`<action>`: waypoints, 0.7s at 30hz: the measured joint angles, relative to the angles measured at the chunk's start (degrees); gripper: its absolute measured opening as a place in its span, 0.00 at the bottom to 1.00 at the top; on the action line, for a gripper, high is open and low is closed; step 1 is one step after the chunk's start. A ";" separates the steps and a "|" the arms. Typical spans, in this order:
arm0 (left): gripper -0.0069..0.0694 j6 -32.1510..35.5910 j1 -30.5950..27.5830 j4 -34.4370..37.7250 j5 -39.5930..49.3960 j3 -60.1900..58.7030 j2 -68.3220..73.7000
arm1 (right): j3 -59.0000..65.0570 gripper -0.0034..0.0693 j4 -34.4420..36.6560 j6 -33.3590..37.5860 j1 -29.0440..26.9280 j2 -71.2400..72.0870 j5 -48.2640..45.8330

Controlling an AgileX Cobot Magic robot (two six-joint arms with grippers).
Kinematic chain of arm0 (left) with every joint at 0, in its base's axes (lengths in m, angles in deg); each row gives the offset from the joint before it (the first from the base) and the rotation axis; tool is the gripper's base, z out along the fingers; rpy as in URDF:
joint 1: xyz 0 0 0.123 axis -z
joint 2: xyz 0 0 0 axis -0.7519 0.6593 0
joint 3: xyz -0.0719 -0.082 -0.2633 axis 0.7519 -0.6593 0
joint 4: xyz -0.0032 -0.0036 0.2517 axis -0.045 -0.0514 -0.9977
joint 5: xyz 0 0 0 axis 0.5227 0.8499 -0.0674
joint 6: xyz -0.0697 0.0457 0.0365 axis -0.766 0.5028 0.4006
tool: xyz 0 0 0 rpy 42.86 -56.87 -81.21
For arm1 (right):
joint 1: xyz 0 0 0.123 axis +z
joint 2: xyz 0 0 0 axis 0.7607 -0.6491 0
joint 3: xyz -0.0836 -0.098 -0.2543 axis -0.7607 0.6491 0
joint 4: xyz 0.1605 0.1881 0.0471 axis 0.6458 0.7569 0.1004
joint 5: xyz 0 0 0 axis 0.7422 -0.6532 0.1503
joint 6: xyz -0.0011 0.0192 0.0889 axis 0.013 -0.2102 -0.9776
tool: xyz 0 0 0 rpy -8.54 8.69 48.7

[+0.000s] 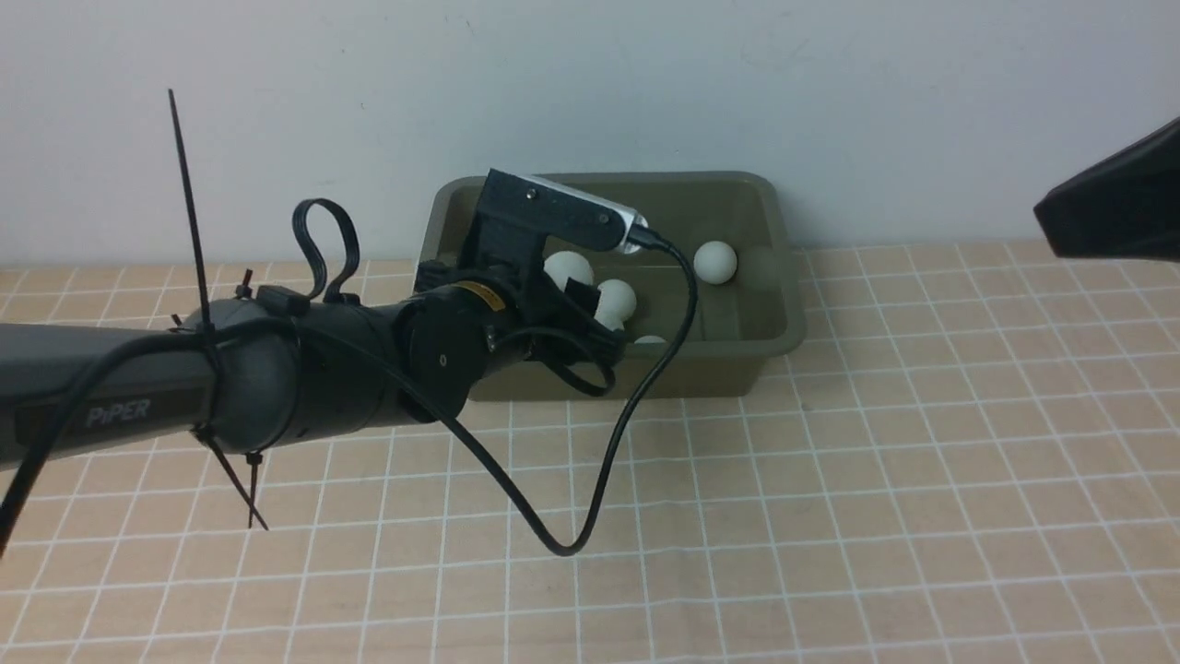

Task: Put the table tennis balls into the box on the light coffee tablecloth.
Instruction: 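Drop the ball into the bin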

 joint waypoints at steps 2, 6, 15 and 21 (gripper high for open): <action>0.57 0.00 0.00 0.00 0.06 0.00 0.63 | 0.00 0.02 0.00 0.00 0.00 0.00 0.00; 0.64 0.00 0.00 0.00 -0.56 0.00 1.06 | 0.00 0.02 0.00 0.00 0.00 0.00 0.00; 0.66 0.72 0.00 0.00 -4.97 0.00 0.78 | 0.00 0.02 0.06 0.00 0.00 0.00 0.00; 0.56 5.23 0.00 0.29 -5.05 0.00 -7.49 | 0.00 0.02 0.06 0.00 0.00 0.00 0.00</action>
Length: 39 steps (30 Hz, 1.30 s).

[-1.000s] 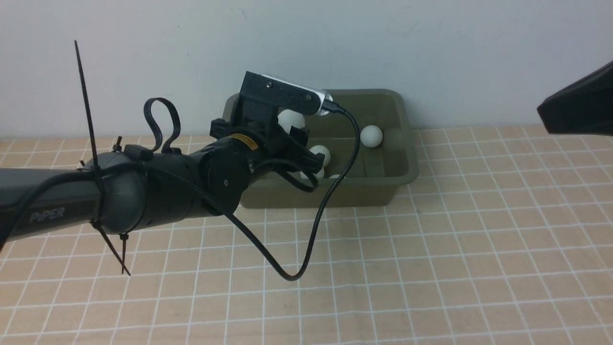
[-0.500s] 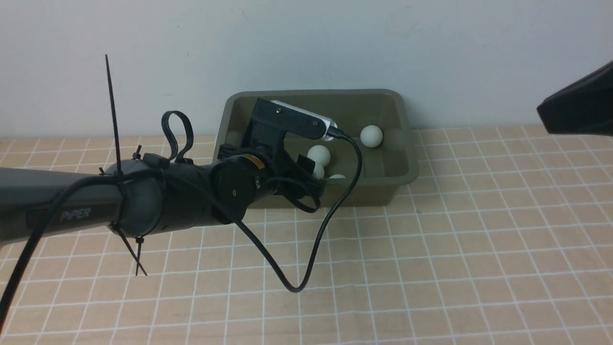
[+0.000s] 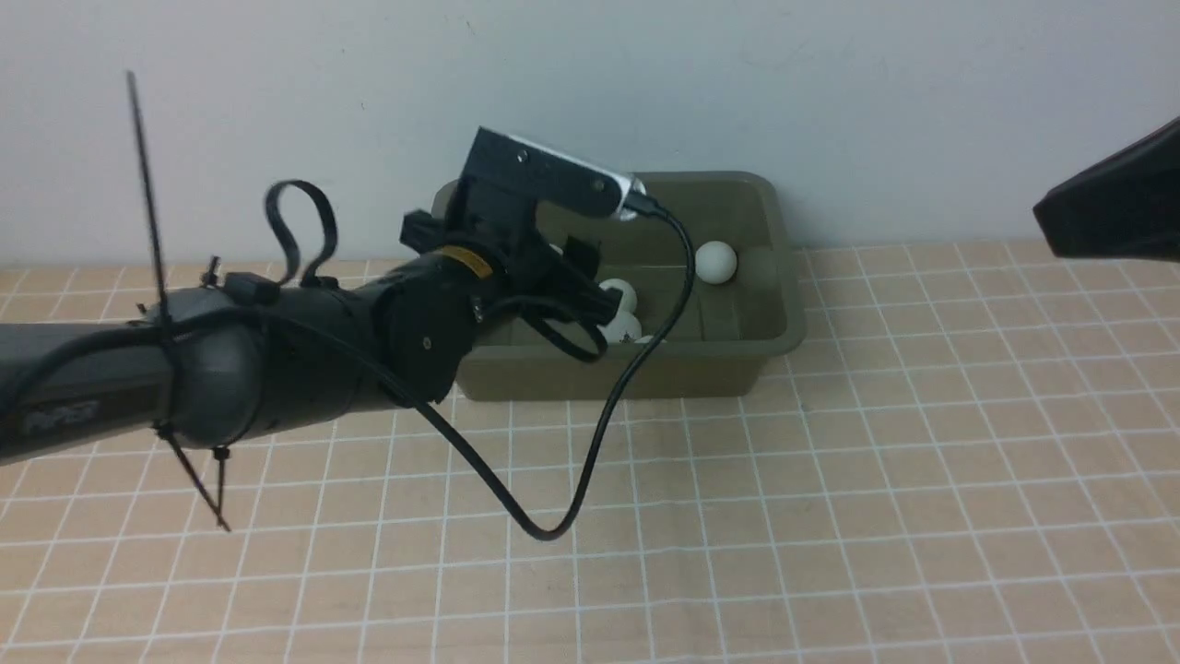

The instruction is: Put the table tennis balls into the box on the light coffee tablecloth.

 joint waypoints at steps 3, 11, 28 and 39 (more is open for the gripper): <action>0.42 1.55 0.00 1.52 1.94 0.00 -6.74 | 0.00 0.02 -0.24 0.16 0.00 0.00 0.00; 0.01 9.36 0.00 6.88 17.13 -1.65 -24.00 | 0.00 0.02 -1.93 2.37 0.00 0.00 0.00; 0.00 10.40 0.00 18.25 13.91 -32.59 -56.24 | 24.98 0.02 -10.63 -6.58 0.00 17.18 20.66; 0.00 15.24 0.00 28.07 13.65 -43.47 -70.24 | 42.80 0.02 -18.09 -21.02 0.00 30.39 31.09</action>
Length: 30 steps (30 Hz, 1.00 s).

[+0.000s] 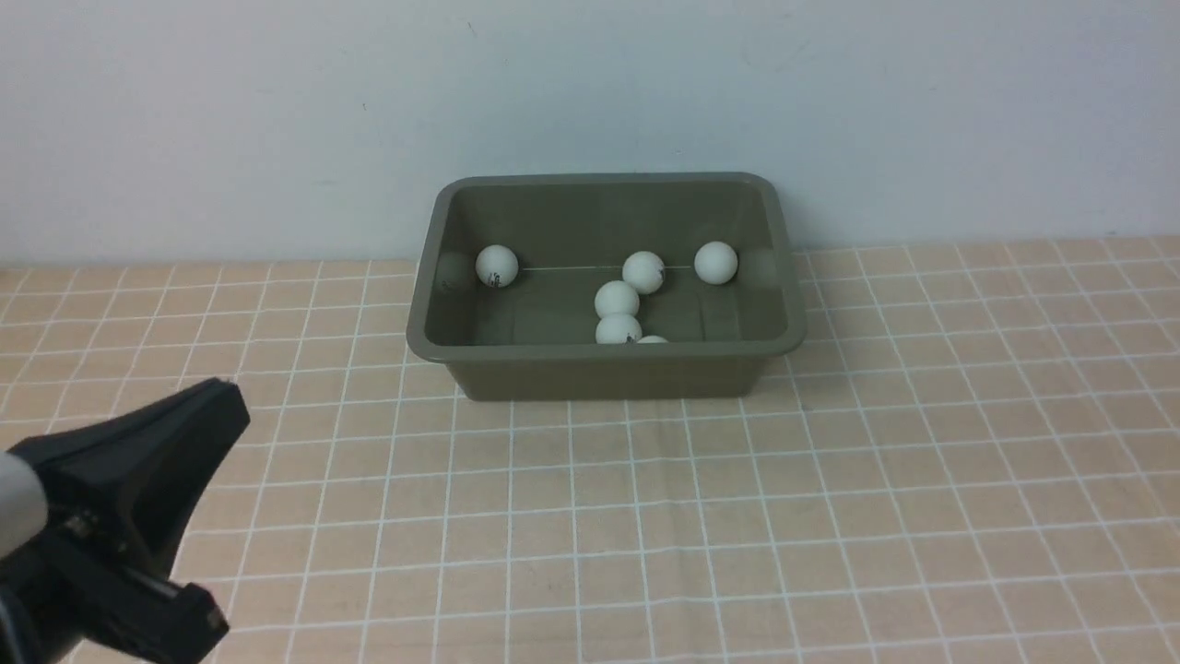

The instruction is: Put the table tennis balls into the box on the light coffee tablecloth.

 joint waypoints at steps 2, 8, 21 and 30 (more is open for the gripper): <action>0.00 1.87 0.00 3.12 0.00 -2.08 -2.18 | 1.05 0.02 -0.37 -1.49 0.00 1.23 0.06; 0.00 8.84 0.00 9.60 -0.61 -4.75 -4.85 | 2.00 0.02 -2.49 -2.20 0.00 2.06 0.06; 0.00 12.55 0.00 21.80 0.53 -4.75 -4.98 | 2.07 0.02 -5.03 -2.34 0.00 2.06 0.69; 0.00 12.55 0.00 34.14 0.08 -4.75 -4.98 | 2.07 0.02 -4.26 -2.39 0.00 2.06 0.63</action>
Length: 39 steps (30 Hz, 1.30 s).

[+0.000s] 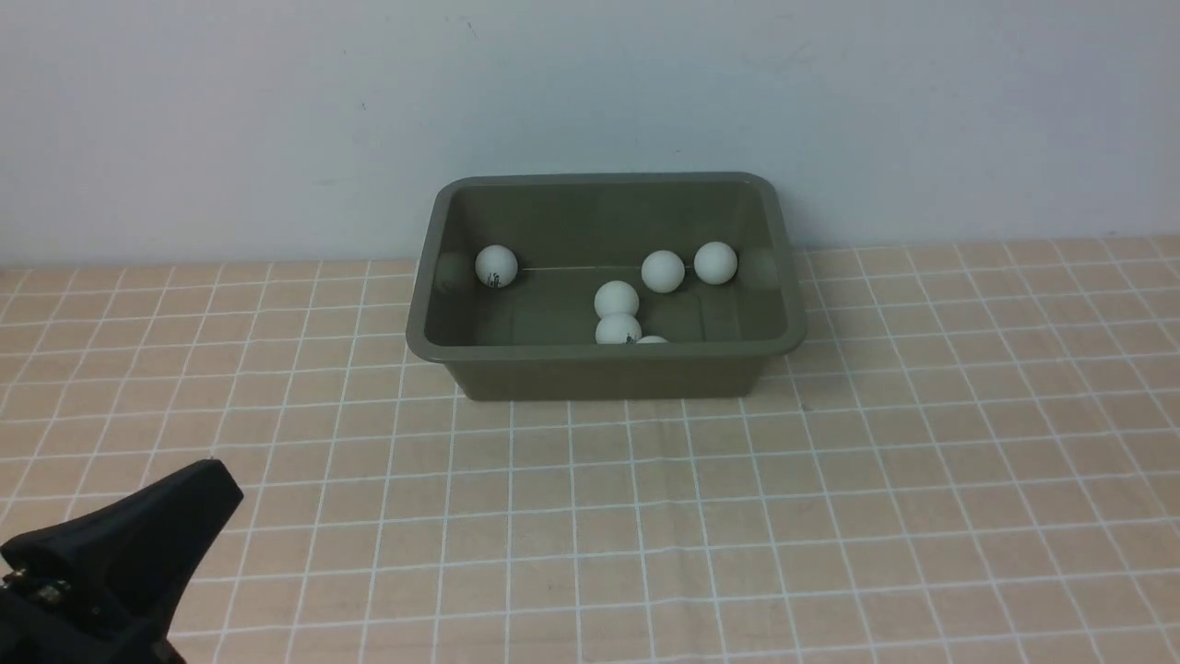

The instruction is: Put the table tennis balls into the box on the light coffee tablecloth.

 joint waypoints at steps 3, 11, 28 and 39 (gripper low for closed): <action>0.00 0.00 0.00 3.89 -0.12 0.00 0.00 | 0.00 0.02 0.00 0.00 0.00 0.00 0.00; 0.00 0.00 0.00 9.54 -0.61 0.00 0.00 | 4.42 0.02 -3.58 0.92 -4.25 1.57 6.43; 0.00 0.00 0.00 9.87 -0.67 0.00 0.00 | 35.62 0.02 -4.94 -2.09 -24.68 22.01 29.23; 0.00 0.00 0.00 9.93 -0.67 0.00 0.00 | 37.91 0.02 -4.77 -2.41 -24.68 26.61 29.26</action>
